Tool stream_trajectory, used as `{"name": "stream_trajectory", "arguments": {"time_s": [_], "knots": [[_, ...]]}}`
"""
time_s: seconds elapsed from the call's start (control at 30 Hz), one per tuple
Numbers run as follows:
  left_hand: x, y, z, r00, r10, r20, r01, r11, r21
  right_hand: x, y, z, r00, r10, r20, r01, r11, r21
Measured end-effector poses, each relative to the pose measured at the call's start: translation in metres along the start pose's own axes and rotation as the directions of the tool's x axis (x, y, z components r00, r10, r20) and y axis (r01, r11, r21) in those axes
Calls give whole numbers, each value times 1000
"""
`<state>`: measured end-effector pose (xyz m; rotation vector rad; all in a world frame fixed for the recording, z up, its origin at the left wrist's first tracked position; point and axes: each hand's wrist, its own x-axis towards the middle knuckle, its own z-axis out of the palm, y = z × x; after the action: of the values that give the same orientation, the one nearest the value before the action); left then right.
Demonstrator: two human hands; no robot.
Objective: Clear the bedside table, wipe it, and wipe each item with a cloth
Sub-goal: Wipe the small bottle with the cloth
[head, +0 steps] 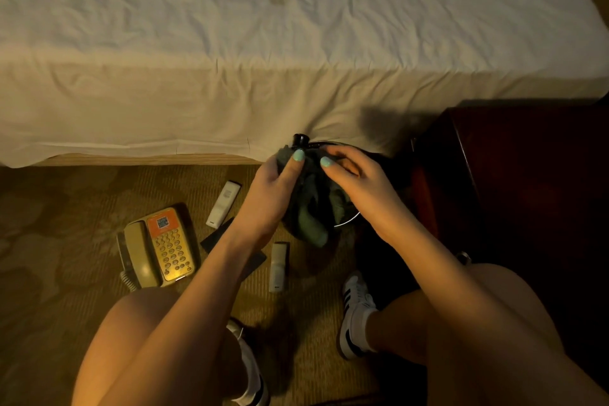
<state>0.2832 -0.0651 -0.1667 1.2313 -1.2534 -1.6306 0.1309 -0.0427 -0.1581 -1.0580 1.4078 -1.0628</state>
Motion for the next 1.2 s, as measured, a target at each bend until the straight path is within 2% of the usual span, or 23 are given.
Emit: {"name": "stream_trajectory", "arguments": {"time_s": [0.07, 0.13, 0.27, 0.37, 0.47, 0.57, 0.7, 0.87, 1.0, 1.1, 1.13, 1.2], "knots": [[-3, 6, 1, 999, 20, -33, -22, 998, -56, 1, 0, -2, 997, -30, -72, 31, 999, 9], [-3, 8, 2, 995, 61, -81, -65, 997, -48, 1, -2, -2, 999, 6, -42, -4, 999, 35], [-2, 2, 3, 979, 170, -115, -151, 976, 155, -6, -1, 9, 990, 85, 112, -92, 994, 63], [-1, -2, 4, 971, 201, -131, -161, 951, 265, -7, 2, 13, 989, 120, 86, -126, 990, 67], [1, 1, 1, 976, 162, -146, -115, 952, 282, -6, 0, 11, 993, 98, 60, -102, 992, 80], [3, 5, -7, 983, 108, -150, -74, 973, 218, -4, -5, 7, 1000, 5, 9, -5, 999, 45], [3, 9, -12, 983, 94, -155, -66, 982, 176, 2, -2, -5, 994, -89, -68, 82, 991, -104], [2, 13, -17, 989, 46, -143, -54, 997, -52, -3, -2, -5, 990, -136, 46, 143, 952, -271], [3, 14, -20, 997, -9, -79, -5, 983, -185, -7, -2, 0, 990, -105, 97, 130, 942, -308], [-1, 13, -14, 1000, 1, -9, -2, 998, -62, -8, -2, 2, 987, -95, 127, 130, 945, -299], [-1, 13, -12, 1000, 19, 7, -19, 998, -61, -9, -3, 2, 985, -105, 136, 142, 945, -294], [-1, 12, -11, 999, 31, 38, -24, 986, -167, -9, -5, 2, 981, -123, 150, 159, 951, -265]]}}
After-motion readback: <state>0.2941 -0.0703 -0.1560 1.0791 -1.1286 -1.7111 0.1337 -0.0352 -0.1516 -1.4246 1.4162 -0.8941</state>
